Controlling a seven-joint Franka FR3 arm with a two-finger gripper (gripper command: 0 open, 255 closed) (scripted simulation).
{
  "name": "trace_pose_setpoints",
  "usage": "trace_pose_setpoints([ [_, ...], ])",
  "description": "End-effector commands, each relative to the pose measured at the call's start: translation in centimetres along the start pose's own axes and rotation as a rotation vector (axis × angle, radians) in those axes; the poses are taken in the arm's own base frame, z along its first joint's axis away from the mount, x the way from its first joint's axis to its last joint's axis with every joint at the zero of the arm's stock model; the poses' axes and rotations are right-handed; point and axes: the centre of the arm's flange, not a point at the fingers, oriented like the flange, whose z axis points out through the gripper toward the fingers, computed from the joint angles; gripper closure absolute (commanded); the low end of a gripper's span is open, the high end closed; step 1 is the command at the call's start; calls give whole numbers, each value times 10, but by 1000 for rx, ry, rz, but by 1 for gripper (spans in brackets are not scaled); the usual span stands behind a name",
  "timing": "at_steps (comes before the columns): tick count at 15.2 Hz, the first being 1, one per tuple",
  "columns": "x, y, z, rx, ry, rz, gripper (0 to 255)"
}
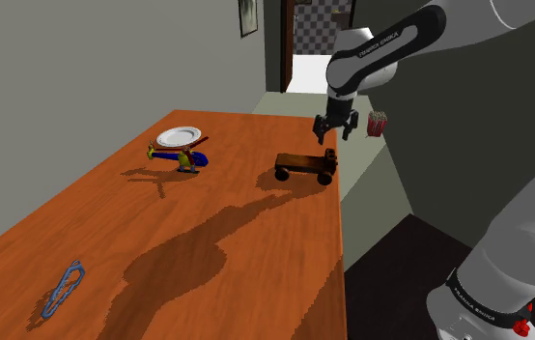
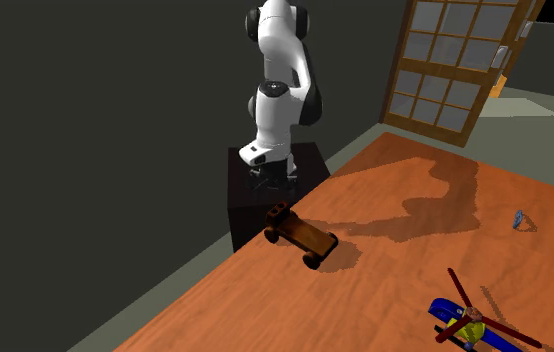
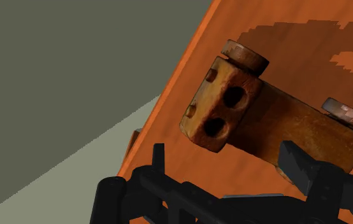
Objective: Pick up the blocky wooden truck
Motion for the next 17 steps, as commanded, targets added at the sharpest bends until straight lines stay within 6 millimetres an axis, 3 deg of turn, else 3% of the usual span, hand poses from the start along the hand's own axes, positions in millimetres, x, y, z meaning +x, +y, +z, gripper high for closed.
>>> trace_pose_setpoints([
  [1,8,1,10,2,7,11,0],
  [7,7,1,44,2,7,11,0],
  [9,7,1,44,2,7,11,0],
  [10,6,1,46,2,7,11,255],
  [17,6,2,46,2,7,11,255],
])
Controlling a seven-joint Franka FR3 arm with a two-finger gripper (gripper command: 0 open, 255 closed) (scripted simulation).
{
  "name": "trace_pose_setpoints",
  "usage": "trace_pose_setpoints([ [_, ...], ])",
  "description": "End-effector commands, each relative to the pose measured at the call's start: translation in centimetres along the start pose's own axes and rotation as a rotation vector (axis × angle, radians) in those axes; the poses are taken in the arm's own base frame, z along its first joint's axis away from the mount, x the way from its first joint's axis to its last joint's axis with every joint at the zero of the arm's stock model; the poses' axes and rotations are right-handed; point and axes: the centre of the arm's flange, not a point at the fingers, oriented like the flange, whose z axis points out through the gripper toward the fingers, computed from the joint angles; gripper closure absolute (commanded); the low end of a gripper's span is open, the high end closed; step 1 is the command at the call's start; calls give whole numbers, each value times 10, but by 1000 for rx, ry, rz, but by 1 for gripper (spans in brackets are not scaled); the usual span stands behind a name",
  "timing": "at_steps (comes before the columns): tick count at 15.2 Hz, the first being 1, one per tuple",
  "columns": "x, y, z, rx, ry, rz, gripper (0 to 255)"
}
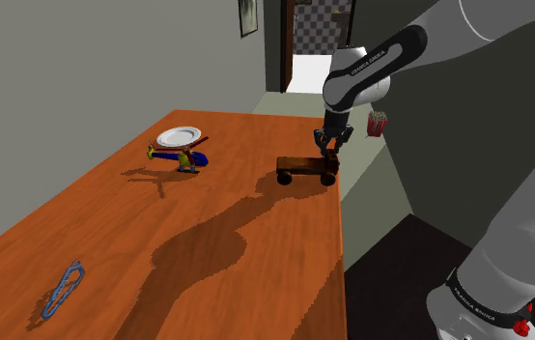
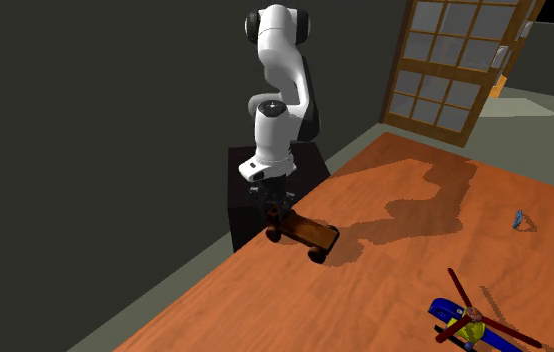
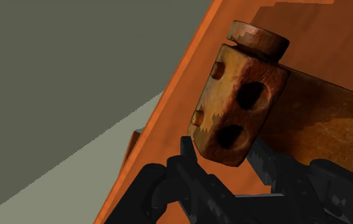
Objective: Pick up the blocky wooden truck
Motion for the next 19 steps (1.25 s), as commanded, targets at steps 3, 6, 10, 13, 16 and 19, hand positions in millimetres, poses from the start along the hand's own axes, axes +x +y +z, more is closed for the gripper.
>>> trace_pose_setpoints([
  [3,0,-1,-5,0,-3,0,255],
  [6,1,-1,-21,0,-3,0,255],
  [10,2,-1,-42,0,-3,0,255],
  [13,3,-1,-58,0,-3,0,255],
  [16,4,-1,-74,0,-3,0,255],
  [19,5,-1,-80,0,-3,0,255],
])
